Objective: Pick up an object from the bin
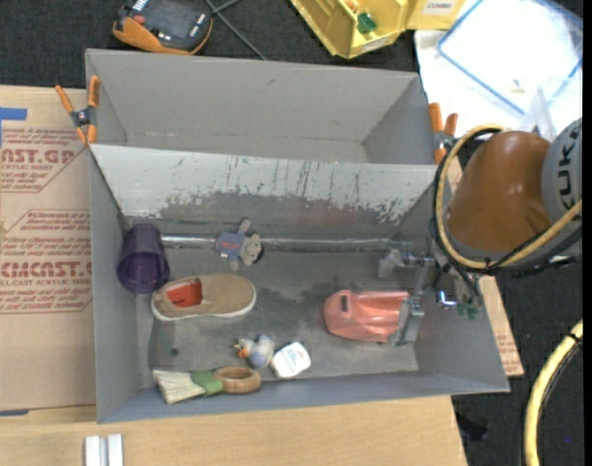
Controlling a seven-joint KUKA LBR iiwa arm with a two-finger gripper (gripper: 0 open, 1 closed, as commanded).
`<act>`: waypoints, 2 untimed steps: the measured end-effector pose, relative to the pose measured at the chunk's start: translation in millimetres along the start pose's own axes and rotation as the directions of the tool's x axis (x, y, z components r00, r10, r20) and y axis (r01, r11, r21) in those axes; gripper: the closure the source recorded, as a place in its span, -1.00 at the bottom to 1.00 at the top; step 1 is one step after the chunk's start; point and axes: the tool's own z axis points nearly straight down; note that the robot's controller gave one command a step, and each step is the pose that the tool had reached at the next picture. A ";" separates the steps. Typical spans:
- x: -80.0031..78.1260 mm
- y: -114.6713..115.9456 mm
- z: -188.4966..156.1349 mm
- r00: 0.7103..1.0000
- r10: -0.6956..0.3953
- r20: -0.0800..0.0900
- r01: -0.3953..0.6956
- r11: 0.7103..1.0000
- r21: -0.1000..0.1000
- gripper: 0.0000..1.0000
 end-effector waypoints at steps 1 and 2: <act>-4.7 -3.8 87.6 1.000 -0.014 0.001 0.014 1.000 0.001 -1.00; 3.5 23.3 87.0 0.998 0.055 0.007 -0.055 0.998 0.000 -1.00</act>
Offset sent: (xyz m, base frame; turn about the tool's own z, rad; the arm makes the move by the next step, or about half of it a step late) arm 0.0005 0.0222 -0.0866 0.0560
